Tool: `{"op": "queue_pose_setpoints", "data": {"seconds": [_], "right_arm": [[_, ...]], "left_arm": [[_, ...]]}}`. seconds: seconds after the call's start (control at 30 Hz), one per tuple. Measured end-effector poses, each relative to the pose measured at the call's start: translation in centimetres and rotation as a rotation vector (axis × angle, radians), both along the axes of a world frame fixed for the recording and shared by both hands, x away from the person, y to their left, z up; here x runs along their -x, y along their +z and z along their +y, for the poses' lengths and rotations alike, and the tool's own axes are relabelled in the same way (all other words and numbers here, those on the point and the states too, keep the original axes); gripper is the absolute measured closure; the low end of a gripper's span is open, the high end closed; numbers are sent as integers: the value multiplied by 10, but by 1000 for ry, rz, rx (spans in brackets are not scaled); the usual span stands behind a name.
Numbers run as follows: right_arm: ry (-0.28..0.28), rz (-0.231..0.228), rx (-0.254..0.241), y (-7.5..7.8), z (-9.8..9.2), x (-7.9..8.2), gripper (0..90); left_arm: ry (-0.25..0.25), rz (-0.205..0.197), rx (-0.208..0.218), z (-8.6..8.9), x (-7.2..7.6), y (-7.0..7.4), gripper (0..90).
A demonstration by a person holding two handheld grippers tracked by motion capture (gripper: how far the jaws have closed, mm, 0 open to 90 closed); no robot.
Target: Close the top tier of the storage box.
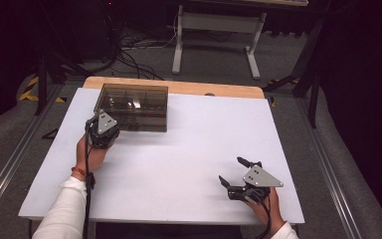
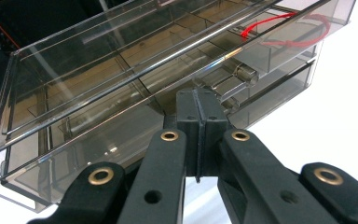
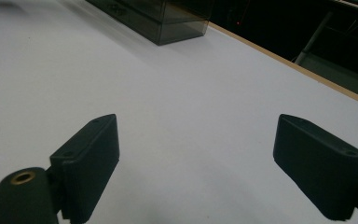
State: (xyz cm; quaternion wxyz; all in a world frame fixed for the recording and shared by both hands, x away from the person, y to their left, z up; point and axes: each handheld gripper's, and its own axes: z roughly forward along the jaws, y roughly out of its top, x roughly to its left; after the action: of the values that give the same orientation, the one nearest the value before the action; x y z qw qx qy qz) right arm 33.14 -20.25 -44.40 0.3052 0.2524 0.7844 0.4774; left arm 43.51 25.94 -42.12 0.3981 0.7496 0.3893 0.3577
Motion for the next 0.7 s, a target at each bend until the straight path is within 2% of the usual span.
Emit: {"op": "queue_pose_setpoints", "data": {"seconds": [0.13, 0.7], "right_arm": [[-2, 0, -2, 0, -1, 0, 151], [3, -6, 8, 1, 0, 1, 151]], "left_arm": [[4, 5, 9, 0, -2, 0, 895], [21, 9, -6, -3, -10, 3, 895]]}}
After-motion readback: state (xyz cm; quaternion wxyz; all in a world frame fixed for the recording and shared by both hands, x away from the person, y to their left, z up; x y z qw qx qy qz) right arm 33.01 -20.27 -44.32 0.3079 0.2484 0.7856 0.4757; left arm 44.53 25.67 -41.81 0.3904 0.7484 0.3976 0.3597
